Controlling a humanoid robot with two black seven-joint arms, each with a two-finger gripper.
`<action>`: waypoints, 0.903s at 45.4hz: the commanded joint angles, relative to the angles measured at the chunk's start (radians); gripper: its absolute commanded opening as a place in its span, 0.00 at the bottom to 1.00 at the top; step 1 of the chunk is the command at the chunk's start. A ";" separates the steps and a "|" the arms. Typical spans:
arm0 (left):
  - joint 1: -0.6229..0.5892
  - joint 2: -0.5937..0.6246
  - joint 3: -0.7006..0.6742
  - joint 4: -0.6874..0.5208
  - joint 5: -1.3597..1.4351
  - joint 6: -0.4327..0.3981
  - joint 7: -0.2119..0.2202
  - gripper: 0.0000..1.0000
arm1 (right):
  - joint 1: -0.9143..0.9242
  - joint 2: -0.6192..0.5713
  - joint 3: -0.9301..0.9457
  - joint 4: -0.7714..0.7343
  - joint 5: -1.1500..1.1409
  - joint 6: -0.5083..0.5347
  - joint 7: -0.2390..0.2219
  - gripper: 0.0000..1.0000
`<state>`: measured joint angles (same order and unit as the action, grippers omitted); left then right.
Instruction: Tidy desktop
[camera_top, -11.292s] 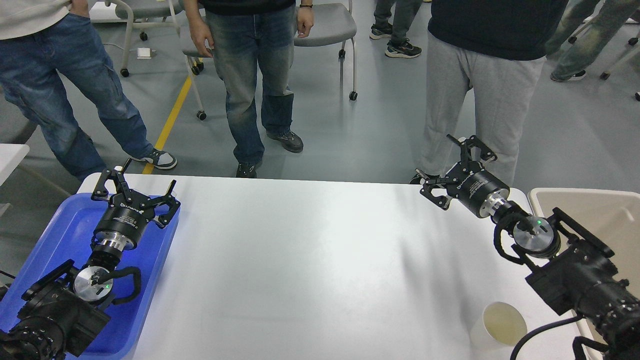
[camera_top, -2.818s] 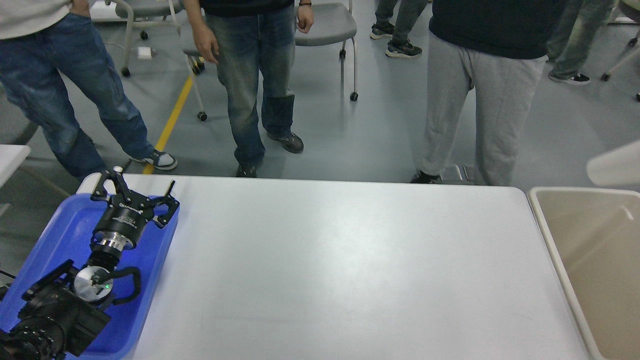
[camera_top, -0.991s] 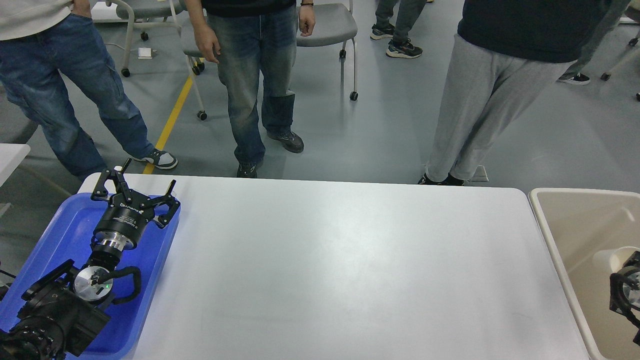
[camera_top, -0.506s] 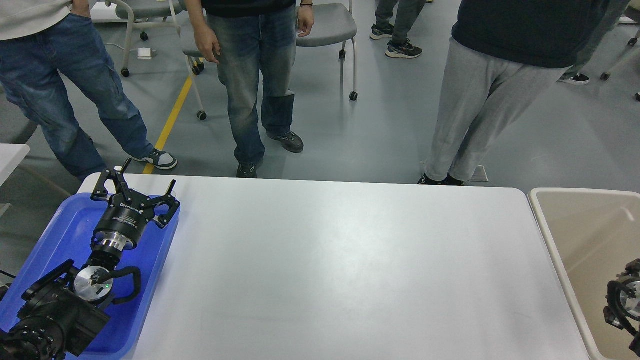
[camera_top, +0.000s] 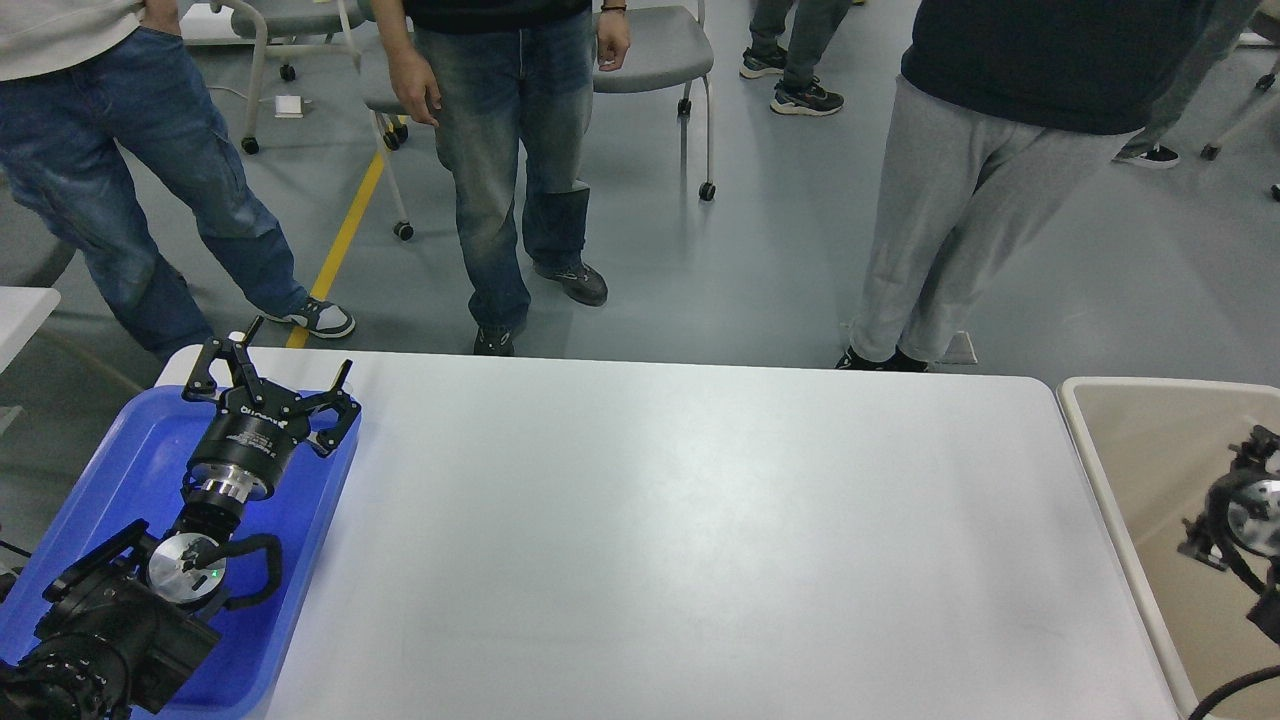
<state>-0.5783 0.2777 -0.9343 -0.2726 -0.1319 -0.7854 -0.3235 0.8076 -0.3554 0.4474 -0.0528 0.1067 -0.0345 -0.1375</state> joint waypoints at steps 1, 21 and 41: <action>0.000 0.000 0.000 0.001 0.000 0.000 0.000 1.00 | 0.122 -0.001 0.017 0.001 0.004 0.090 0.004 1.00; 0.000 0.000 0.000 0.000 0.000 0.000 0.000 1.00 | 0.159 -0.077 0.303 0.356 0.004 0.251 0.006 1.00; 0.000 0.000 0.000 0.001 0.000 0.000 0.000 1.00 | 0.150 0.042 0.433 0.665 0.011 0.269 0.044 1.00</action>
<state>-0.5783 0.2776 -0.9342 -0.2723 -0.1319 -0.7854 -0.3237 0.9587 -0.3817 0.8196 0.4684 0.1119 0.2155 -0.1115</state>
